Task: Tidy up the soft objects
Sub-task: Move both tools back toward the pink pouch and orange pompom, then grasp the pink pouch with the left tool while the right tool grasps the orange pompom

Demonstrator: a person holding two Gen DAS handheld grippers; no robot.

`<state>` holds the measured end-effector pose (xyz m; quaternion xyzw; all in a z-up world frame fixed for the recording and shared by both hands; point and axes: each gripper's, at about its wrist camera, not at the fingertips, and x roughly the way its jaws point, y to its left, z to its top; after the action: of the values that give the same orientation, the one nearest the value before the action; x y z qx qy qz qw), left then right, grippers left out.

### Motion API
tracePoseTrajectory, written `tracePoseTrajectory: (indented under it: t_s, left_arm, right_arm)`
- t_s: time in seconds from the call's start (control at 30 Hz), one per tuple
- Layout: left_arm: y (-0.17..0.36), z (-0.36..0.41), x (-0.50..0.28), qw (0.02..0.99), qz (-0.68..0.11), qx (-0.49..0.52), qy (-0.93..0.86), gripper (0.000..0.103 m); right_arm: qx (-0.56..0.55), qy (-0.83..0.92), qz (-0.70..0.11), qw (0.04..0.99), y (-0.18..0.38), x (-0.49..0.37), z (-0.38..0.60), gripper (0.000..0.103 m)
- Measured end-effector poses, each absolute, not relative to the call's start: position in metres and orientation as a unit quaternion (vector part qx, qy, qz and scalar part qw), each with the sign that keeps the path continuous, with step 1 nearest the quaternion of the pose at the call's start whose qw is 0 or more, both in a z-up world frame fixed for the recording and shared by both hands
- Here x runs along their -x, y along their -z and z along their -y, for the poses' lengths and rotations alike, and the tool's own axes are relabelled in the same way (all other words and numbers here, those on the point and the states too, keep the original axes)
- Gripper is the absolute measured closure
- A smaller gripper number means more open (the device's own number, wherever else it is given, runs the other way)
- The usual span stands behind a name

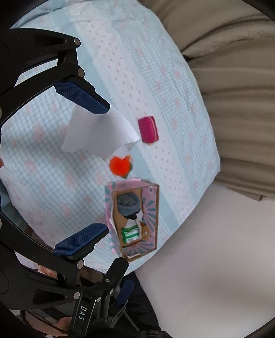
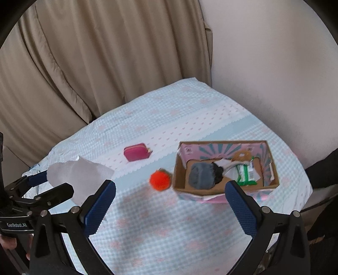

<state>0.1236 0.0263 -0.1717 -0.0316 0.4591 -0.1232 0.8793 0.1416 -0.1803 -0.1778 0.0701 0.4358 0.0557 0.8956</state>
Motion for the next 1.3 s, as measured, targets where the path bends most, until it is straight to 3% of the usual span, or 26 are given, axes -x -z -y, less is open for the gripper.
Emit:
tracePoseTrajectory:
  t_s: [0.7, 1.3]
  left_arm:
    - [0.245, -0.155, -0.161, 0.873, -0.454, 0.034, 0.177, 0.000]
    - [0.340, -0.096, -0.323, 0.881, -0.426, -0.041, 0.202, 0.000]
  right_arm:
    - [-0.123, -0.003, -0.448, 0.885, 0.285, -0.167, 0.082, 0.000]
    - [-0.127, 0.018, -0.476, 0.870, 0.401, -0.240, 0.062, 0.000]
